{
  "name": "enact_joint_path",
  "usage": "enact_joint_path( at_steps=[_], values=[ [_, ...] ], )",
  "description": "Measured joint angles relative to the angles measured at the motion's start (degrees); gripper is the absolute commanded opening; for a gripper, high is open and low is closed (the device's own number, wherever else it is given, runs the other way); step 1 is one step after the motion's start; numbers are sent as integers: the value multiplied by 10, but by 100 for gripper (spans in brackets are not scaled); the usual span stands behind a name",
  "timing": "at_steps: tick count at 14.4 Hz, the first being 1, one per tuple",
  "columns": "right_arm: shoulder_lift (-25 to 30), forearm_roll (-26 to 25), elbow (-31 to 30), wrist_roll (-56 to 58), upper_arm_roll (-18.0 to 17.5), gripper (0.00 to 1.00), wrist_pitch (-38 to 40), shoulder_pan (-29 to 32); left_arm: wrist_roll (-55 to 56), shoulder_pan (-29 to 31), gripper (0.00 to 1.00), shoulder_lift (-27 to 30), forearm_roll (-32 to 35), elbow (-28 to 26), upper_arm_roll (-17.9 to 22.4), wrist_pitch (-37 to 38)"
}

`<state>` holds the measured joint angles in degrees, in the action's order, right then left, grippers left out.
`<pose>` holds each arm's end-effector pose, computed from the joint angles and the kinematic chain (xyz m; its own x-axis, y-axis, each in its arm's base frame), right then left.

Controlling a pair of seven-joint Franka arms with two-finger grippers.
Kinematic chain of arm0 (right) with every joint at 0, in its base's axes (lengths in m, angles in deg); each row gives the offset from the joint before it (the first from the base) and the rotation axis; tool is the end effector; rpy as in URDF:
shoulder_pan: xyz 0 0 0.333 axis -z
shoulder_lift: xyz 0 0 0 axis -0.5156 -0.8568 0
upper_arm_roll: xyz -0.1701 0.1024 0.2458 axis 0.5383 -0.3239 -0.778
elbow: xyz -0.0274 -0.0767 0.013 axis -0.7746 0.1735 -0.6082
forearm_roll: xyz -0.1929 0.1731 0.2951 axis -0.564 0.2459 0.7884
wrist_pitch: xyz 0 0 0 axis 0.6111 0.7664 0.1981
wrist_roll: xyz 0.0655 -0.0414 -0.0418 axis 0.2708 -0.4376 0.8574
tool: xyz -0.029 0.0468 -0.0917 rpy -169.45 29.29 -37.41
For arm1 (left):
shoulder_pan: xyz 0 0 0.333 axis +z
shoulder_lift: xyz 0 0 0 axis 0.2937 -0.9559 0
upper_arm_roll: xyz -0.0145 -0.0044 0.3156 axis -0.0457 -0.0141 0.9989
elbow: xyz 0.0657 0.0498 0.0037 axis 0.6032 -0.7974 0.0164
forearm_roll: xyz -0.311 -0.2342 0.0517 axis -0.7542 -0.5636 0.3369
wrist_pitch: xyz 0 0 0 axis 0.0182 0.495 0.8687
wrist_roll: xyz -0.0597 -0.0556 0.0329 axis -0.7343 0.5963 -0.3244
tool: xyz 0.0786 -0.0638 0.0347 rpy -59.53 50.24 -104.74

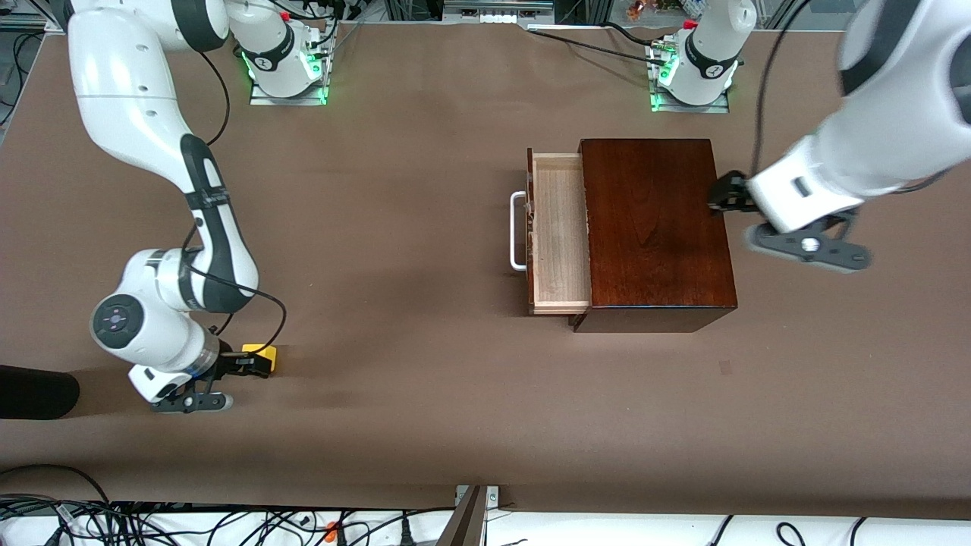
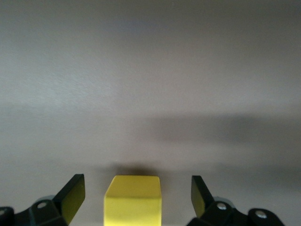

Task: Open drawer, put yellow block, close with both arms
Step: 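Grasp the yellow cube with the right gripper and lift it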

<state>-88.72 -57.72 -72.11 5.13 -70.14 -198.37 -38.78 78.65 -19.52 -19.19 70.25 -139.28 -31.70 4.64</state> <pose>0.7497 0.0495 0.2161 0.9930 0.0346 0.1132 0.0343 -0.9994 0.0043 0.6055 -0.1273 0.5921 0.9644 -0.2184 -0.1489 -0.2177 -0.9758 0.0210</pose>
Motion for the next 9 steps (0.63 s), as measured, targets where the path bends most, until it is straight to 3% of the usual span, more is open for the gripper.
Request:
enact_joint_path(
  at_steps=[4, 5, 6, 7, 9],
  values=[
    [-8, 34, -9, 0, 0, 100, -7, 0, -13, -26, 100, 99, -26, -139, 82, -110],
    [-8, 35, -11, 0, 0, 95, -6, 0, -13, -29, 100, 120, -27, -169, 90, -125],
    [-8, 35, -17, 0, 0, 66, -6, 0, -13, -31, 100, 136, -27, -192, 93, -133],
    [-8, 35, -23, 0, 0, 53, -6, 0, -12, -34, 100, 147, -27, -211, 94, -143],
    [-8, 35, -34, 2, 0, 11, -6, 0, 0, -37, 100, 160, -27, -241, 95, -164]
  ],
)
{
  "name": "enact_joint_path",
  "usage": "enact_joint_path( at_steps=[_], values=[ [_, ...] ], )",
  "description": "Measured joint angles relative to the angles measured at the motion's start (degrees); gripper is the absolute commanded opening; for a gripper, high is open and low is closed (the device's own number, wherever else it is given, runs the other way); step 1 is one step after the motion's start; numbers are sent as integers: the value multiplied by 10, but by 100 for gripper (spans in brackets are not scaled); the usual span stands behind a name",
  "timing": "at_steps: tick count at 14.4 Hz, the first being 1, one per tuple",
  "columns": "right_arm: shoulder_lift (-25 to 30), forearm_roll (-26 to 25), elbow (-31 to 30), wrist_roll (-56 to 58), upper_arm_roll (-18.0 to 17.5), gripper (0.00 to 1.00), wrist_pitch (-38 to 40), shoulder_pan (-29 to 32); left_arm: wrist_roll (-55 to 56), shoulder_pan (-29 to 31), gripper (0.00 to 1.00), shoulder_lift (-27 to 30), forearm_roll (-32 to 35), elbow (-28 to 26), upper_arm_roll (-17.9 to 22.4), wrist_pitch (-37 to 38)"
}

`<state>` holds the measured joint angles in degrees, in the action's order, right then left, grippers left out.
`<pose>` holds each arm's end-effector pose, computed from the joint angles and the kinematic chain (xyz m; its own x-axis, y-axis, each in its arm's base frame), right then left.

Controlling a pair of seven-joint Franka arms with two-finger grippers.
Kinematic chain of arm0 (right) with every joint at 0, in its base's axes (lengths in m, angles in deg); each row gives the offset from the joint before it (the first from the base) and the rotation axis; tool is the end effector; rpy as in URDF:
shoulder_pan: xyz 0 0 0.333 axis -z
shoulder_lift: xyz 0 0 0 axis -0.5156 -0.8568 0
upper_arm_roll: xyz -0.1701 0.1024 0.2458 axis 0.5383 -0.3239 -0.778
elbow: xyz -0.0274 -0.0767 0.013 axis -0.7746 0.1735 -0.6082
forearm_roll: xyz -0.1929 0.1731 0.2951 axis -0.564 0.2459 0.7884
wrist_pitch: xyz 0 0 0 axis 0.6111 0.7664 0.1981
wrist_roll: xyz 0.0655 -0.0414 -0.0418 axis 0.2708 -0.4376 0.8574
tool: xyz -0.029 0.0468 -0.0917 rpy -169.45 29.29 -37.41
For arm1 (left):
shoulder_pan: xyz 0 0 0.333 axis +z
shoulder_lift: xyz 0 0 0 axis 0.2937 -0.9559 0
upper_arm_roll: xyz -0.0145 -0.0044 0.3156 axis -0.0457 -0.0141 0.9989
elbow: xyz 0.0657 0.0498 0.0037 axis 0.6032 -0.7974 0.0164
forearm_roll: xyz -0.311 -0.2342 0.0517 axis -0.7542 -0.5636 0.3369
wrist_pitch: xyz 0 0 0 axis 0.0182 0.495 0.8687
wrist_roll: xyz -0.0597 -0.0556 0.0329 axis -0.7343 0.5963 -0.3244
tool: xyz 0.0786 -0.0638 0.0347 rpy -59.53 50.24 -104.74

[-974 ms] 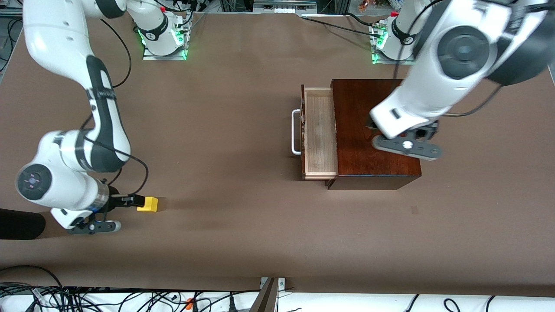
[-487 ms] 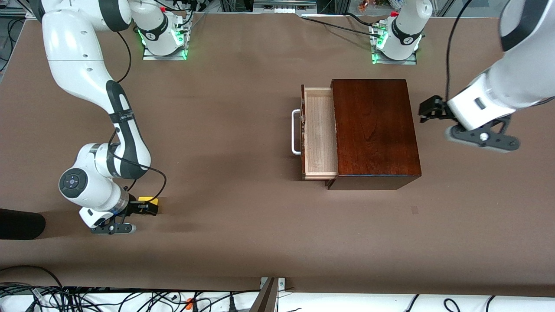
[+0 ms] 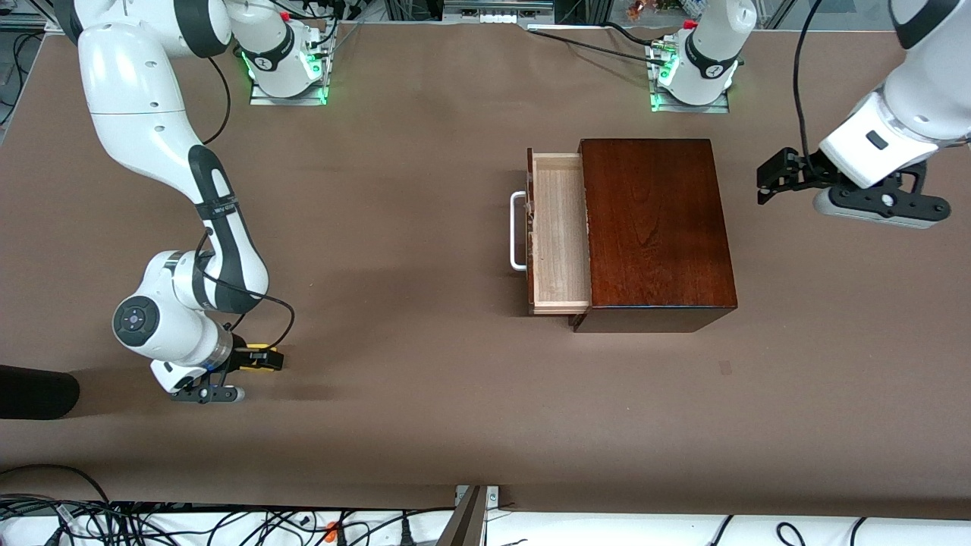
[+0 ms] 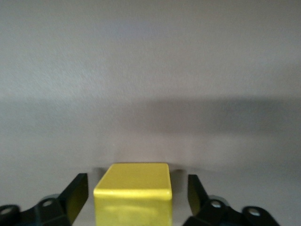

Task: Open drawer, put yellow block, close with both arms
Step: 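Grasp the yellow cube with the right gripper and lift it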

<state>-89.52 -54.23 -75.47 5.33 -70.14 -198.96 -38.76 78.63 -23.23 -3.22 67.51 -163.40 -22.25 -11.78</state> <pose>0.7330 0.0469 0.1806 0.9986 -0.0078 0.0514 -0.0059 -0.9993 -0.0378 0.5564 -0.0830 0.5813 0.9918 -0.1273 -0.0105 -0.1271 -0.9918 0.0142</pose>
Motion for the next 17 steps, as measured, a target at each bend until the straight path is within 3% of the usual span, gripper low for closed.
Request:
enact_joint_path(
  at_steps=[1, 6, 10, 14, 17],
  values=[
    [0, 0, -3, 0, 0, 0, 0, 0, 9, 0, 100, 3, 0, -8, 1, 0],
    [17, -20, 16, 4, 2, 0, 66, 0, 12, 15, 100, 3, 0, -13, 9, 5],
    [90, -49, 70, 4, 3, 0, 241, 0, 5, 16, 100, 5, 0, -13, 9, 7],
    [186, -49, 80, -6, 1, 0, 385, -5, 1, 15, 100, 6, 0, -11, 8, 7],
    [232, -47, 80, -94, -5, 0, 466, -21, 1, 15, 100, 6, 0, -10, 7, 7]
  ],
)
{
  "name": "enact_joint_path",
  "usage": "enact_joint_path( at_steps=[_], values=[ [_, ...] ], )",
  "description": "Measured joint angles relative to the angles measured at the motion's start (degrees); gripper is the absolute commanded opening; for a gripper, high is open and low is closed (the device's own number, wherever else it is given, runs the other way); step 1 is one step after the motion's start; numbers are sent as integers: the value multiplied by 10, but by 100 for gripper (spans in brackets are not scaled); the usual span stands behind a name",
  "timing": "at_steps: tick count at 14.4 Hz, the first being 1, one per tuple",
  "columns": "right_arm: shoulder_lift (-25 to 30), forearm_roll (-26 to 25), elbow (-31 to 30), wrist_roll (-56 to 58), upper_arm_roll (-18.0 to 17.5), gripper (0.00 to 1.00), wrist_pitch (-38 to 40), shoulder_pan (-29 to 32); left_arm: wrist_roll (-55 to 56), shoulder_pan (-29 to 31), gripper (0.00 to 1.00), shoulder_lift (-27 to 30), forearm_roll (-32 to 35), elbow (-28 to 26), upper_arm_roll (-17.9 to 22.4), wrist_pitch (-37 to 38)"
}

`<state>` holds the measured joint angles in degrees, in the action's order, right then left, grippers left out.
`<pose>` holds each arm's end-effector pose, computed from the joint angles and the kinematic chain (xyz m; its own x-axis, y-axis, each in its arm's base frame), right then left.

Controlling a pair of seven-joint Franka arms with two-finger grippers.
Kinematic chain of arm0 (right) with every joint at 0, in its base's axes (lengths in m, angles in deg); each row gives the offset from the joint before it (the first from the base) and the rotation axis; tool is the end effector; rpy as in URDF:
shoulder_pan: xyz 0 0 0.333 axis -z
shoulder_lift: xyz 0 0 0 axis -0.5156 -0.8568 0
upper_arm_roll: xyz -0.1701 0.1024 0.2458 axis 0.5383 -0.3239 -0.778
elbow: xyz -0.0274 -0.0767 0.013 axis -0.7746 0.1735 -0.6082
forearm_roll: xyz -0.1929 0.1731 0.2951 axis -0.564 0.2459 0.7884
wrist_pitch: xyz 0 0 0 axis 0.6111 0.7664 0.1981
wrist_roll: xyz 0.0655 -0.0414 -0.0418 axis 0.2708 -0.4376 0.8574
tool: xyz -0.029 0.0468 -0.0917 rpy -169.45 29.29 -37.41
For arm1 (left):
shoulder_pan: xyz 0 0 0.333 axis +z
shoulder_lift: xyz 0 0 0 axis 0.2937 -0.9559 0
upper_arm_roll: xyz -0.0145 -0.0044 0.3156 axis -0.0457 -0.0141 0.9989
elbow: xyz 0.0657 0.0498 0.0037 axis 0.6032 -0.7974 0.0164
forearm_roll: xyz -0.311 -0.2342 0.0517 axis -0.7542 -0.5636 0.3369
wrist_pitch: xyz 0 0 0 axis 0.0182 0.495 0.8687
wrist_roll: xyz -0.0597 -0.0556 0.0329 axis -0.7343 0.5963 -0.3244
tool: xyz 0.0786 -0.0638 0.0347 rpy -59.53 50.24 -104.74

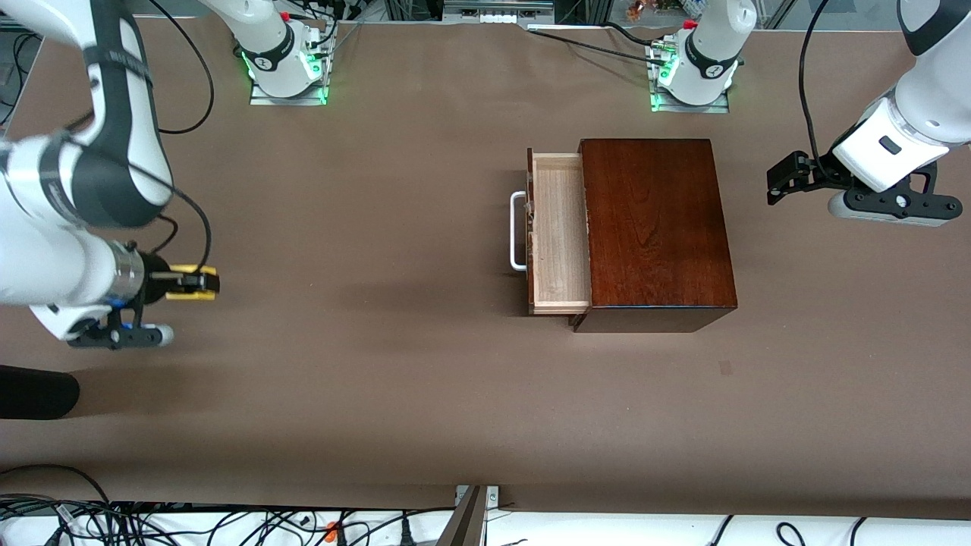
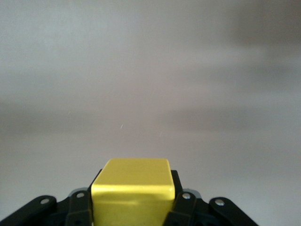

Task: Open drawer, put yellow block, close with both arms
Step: 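Grasp the yellow cube with the right gripper and lift it, then carry the yellow cube with the right gripper and drop it into the drawer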

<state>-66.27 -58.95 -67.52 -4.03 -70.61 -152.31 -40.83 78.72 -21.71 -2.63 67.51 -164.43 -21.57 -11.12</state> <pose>0.6686 0.0764 0.4701 0.9735 -0.0621 -0.2200 -0.0614 -0.9981 0.0098 0.5542 -0.0611 0.5775 0.9957 -0.0876 -0.0298 -0.0873 -0.9961 0.0135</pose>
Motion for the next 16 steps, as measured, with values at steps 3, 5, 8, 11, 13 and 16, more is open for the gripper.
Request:
enact_joint_path(
  at_steps=[3, 5, 8, 11, 13, 16],
  values=[
    [28, 9, -1, -162, -14, 0, 28, -52, 0, 0, 100, 0, 0, 0, -1, 0],
    [33, 25, -1, -304, -33, 0, 28, -91, 0, 0, 100, 0, 0, 0, -1, 0],
    [32, 51, -5, -521, -54, 0, 10, -145, -1, 0, 100, 0, 0, 1, -2, 0],
    [25, 59, -10, -722, -57, 0, -52, -206, -1, 0, 100, 0, 0, 1, -3, 0],
    [10, 63, -14, -841, -59, 0, -108, -248, -1, -1, 100, 0, 0, 1, -3, 0],
    [-22, 63, -14, -995, -59, 0, -184, -312, -1, -1, 100, 0, 0, 2, -3, 0]
  ],
)
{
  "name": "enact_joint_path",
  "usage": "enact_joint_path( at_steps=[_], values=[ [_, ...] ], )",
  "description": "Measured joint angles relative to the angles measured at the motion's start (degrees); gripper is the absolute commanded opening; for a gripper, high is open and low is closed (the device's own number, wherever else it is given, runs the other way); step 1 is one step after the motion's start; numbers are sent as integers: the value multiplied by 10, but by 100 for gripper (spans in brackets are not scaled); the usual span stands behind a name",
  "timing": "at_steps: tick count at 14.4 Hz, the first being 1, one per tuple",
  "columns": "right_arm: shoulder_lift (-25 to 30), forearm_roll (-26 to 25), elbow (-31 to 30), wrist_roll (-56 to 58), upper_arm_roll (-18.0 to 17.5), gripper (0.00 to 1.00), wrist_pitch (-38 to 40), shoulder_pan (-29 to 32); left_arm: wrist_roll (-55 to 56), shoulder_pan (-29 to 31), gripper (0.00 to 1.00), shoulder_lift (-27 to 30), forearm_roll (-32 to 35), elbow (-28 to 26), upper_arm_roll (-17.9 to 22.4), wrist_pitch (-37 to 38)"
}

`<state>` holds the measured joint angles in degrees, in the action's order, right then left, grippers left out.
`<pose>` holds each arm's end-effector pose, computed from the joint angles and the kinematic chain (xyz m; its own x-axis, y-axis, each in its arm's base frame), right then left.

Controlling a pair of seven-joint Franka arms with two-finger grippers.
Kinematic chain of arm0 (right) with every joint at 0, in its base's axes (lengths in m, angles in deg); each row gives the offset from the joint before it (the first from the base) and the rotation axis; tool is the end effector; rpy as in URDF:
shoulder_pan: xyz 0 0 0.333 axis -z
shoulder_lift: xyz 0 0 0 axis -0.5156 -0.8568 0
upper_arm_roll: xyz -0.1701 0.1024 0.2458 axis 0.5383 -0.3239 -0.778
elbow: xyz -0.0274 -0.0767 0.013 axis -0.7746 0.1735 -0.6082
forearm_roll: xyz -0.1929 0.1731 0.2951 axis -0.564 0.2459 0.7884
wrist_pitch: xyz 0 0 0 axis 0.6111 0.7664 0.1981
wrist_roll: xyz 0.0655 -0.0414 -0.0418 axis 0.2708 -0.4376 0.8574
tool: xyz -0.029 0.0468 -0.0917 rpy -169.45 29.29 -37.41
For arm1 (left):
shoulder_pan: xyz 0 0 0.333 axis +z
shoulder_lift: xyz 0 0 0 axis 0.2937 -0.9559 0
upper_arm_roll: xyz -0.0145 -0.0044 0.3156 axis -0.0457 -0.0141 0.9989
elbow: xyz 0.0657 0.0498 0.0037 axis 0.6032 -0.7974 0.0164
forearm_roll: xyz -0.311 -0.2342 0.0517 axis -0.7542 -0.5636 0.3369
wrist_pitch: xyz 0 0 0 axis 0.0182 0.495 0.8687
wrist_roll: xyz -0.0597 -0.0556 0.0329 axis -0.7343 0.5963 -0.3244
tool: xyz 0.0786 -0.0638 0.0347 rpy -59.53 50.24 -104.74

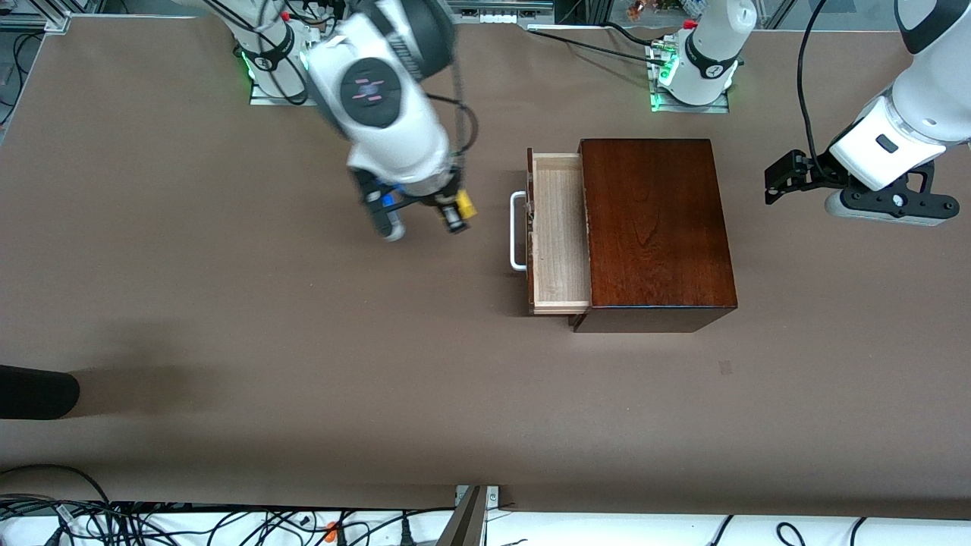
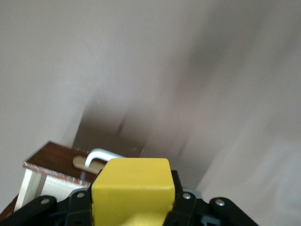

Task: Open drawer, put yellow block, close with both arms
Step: 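Carry the yellow cube with the right gripper and drop it into the drawer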

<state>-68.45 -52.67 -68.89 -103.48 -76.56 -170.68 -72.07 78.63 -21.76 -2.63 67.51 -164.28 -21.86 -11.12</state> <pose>0.5211 0.4858 0.4579 0.3583 -0.9165 -0.1777 -0.9295 -0.3681 0.0242 0.5540 -0.0645 0.5787 0.9951 -0.0951 -0.0271 -0.0948 -0.9954 0.0135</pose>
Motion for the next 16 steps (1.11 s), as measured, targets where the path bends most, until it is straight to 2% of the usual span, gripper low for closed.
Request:
enact_joint_path(
  at_steps=[3, 7, 16],
  values=[
    [-36, 0, 21, -120, 0, 0, -40, -53, 0, 0, 100, 0, 0, 0, 0, 0],
    [-99, 0, 91, -229, 1, 0, -83, -82, 0, 0, 100, 0, 0, 0, 0, 0],
    [-186, -2, 108, -264, 4, 0, -157, -105, 0, 0, 100, 0, 0, 0, 0, 0]
  ],
)
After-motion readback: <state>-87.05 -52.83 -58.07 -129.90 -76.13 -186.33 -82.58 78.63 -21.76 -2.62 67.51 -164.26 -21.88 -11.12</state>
